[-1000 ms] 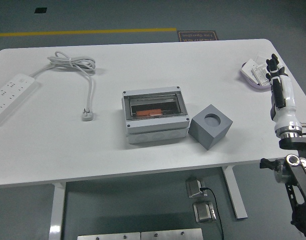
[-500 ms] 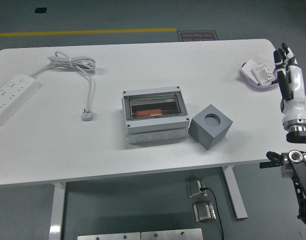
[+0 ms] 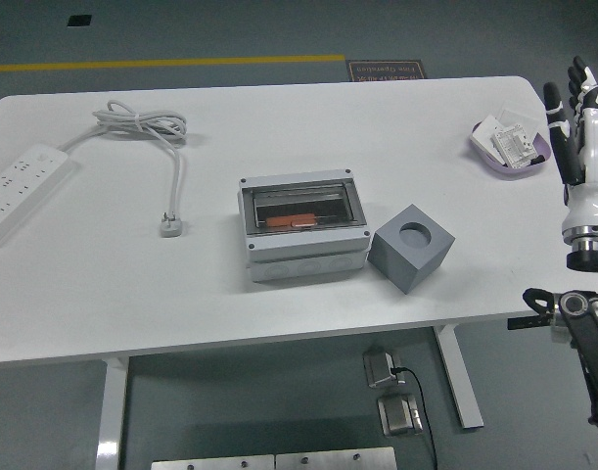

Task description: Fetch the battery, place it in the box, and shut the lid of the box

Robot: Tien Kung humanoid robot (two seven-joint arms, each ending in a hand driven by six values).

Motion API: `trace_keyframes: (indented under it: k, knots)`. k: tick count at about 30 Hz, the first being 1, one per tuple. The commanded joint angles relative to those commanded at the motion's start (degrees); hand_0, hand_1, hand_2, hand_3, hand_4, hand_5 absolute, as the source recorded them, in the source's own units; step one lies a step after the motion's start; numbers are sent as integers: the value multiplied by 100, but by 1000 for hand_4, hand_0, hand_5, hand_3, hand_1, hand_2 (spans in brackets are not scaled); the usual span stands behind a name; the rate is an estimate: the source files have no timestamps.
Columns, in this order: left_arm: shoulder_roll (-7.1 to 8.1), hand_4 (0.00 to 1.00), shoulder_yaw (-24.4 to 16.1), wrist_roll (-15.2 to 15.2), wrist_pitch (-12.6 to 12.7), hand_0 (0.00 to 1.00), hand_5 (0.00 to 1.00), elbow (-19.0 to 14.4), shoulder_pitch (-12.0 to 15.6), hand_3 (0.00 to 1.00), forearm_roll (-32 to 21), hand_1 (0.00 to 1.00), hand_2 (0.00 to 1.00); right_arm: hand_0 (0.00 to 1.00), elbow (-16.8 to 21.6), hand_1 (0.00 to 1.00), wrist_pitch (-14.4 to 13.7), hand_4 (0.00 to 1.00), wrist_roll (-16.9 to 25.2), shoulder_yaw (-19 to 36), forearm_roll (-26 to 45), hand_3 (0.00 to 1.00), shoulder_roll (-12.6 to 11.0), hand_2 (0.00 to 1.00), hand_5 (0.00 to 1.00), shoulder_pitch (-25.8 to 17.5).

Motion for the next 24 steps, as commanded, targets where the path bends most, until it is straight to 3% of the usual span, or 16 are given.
trace_keyframes:
  k: [6,12,16,18,19,24]
  knots:
    - [16,998,138,-83,-14,998,998,0,-18,998,-69,998,998,998,-2,998,-167,998,299,-76,283,998,-31,974,998,44]
    - [29,998,260,-362,156,998,998,0,-32,998,-15,998,998,998,-17,998,-205,998,352,-117,333,998,-13,952,998,47]
    - [45,998,501,-237,197,998,998,0,-34,998,-130,998,998,998,-46,998,-128,998,318,-136,430,998,-11,914,998,48]
    - [46,998,647,-162,271,998,998,0,-31,998,-250,998,998,998,-80,998,-78,998,429,-164,646,998,-7,914,998,45]
    - [45,998,717,-151,334,950,998,0,-27,998,-317,934,947,998,-91,994,-64,998,503,-176,764,998,-4,903,998,41]
    - [46,998,878,-186,492,950,998,0,-15,998,-496,934,947,998,-133,994,-58,998,775,-206,1204,998,5,903,998,25]
